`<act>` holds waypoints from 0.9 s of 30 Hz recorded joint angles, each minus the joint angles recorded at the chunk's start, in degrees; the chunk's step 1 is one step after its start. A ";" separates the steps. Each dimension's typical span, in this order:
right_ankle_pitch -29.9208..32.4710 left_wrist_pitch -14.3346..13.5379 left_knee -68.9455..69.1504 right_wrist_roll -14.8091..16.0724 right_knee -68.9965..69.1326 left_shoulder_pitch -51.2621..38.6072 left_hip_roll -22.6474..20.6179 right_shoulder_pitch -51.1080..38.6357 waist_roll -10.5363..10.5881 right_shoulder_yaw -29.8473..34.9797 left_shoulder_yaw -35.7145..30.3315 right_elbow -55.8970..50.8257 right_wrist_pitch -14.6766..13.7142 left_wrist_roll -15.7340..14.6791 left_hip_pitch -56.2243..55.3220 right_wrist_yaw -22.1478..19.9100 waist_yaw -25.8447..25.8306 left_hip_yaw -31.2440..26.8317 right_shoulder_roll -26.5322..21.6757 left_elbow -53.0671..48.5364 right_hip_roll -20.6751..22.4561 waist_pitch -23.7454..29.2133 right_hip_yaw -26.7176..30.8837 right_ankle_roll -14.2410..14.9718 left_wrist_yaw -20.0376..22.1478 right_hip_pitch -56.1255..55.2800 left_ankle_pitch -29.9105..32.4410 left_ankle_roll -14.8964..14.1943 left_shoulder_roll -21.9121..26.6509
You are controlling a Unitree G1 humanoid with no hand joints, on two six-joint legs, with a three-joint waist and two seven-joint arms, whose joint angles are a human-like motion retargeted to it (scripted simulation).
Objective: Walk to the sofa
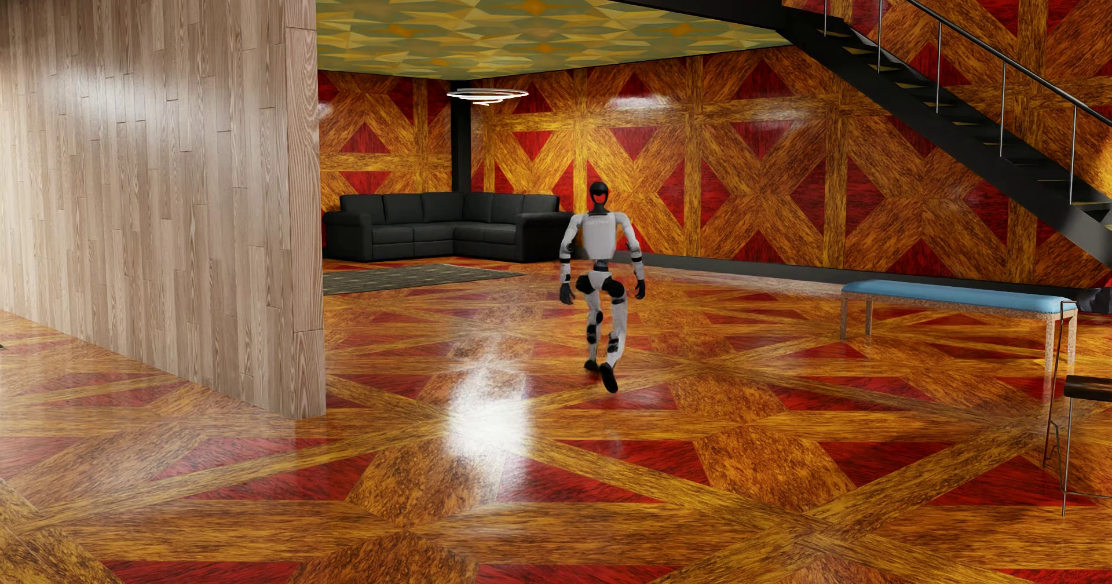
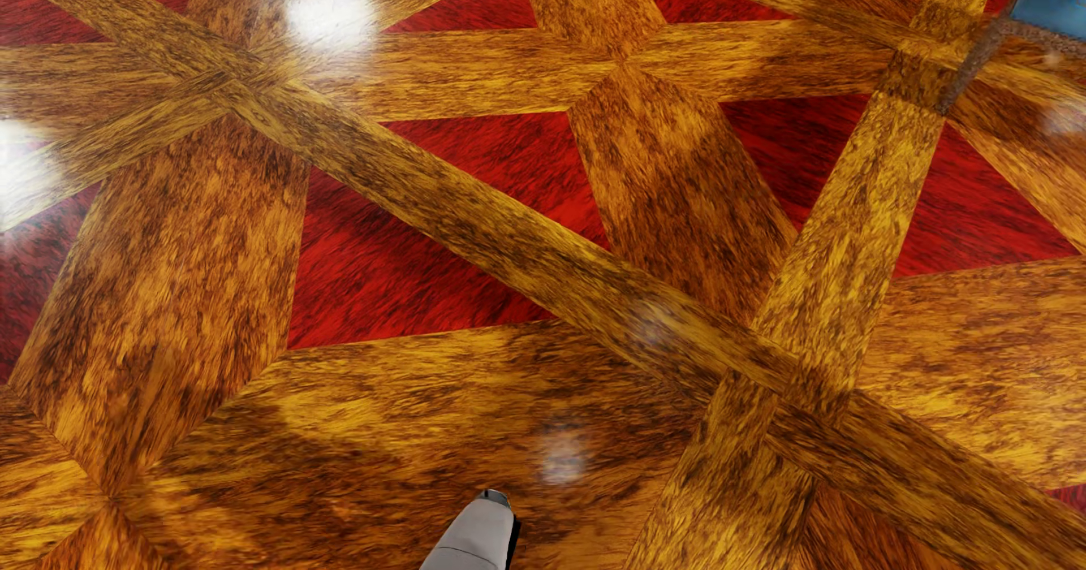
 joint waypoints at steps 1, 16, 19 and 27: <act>7.84 0.00 2.97 0.00 8.26 -1.00 -2.34 0.57 -0.07 0.00 -1.89 2.34 0.00 0.00 2.33 0.00 -2.05 0.00 0.52 1.15 1.07 0.35 0.00 0.00 0.00 -2.98 -2.65 0.00 0.02; -7.47 0.00 -3.61 0.00 6.37 -16.68 0.87 5.37 8.93 3.43 18.09 9.50 0.00 0.00 64.04 0.00 -33.01 0.00 2.00 -24.14 9.03 -0.72 0.00 0.00 0.00 -51.82 -23.31 0.00 -1.27; -14.39 0.00 30.21 0.00 8.16 -14.83 0.55 2.47 9.08 3.92 9.11 12.99 0.00 0.00 49.27 0.00 -28.34 0.00 2.96 -15.19 14.27 0.70 0.00 0.00 0.00 -39.44 -7.54 0.00 -1.82; -15.74 0.00 -14.62 0.00 -10.21 -1.54 -1.47 -6.76 4.23 0.13 2.18 -5.92 0.00 0.00 18.17 0.00 -6.98 0.00 0.22 -5.39 13.20 1.20 0.00 0.00 0.00 -4.36 -29.26 0.00 -0.53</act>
